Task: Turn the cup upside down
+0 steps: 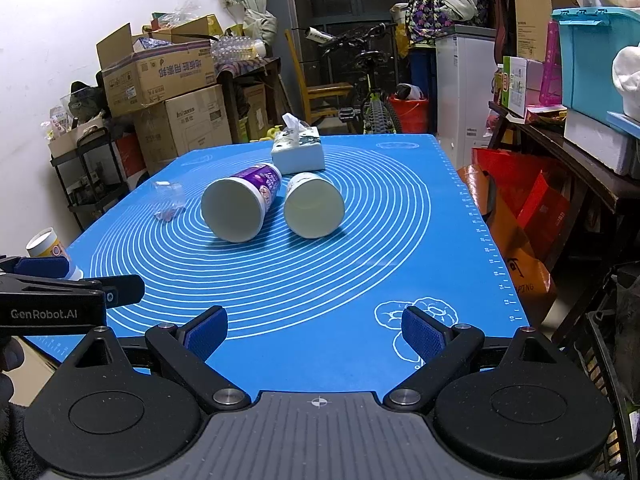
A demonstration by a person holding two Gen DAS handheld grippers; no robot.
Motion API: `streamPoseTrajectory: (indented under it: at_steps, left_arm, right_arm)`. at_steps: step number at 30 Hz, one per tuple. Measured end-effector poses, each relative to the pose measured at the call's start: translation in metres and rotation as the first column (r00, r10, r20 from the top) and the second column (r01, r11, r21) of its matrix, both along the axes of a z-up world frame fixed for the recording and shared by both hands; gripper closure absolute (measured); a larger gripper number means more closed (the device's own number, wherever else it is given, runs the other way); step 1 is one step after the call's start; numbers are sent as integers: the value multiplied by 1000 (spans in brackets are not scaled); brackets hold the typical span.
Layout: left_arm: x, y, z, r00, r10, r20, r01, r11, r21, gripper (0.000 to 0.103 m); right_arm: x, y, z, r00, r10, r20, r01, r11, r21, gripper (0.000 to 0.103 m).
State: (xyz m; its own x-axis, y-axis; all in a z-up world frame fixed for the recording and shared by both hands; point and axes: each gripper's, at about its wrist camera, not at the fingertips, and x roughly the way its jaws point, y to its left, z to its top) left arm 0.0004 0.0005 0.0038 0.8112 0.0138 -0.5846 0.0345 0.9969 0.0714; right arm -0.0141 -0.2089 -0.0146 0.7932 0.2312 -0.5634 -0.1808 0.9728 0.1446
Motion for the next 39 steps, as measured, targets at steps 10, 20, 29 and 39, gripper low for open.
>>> streamPoseTrajectory:
  at_steps: [10,20,29,39]
  left_arm:
    - [0,0,1,1000,-2,0,2,1000,0,4]
    - [-1,-1,2,1000,-4,3,4,1000,-4,4]
    - [-1,-1,2,1000,-5,3,5,1000,-3,4]
    - [0,0,3,1000,-4,-2,4,1000,-5,4]
  right_arm:
    - [0,0,0,1000,0,0,0,1000,-2,9]
    - [0,0,0,1000,0,0,0,1000,-3,9]
    - [0,0,0,1000,0,0,0,1000,-3,9]
    - [-1,1,0,1000,0,1,0,1000,-4,9]
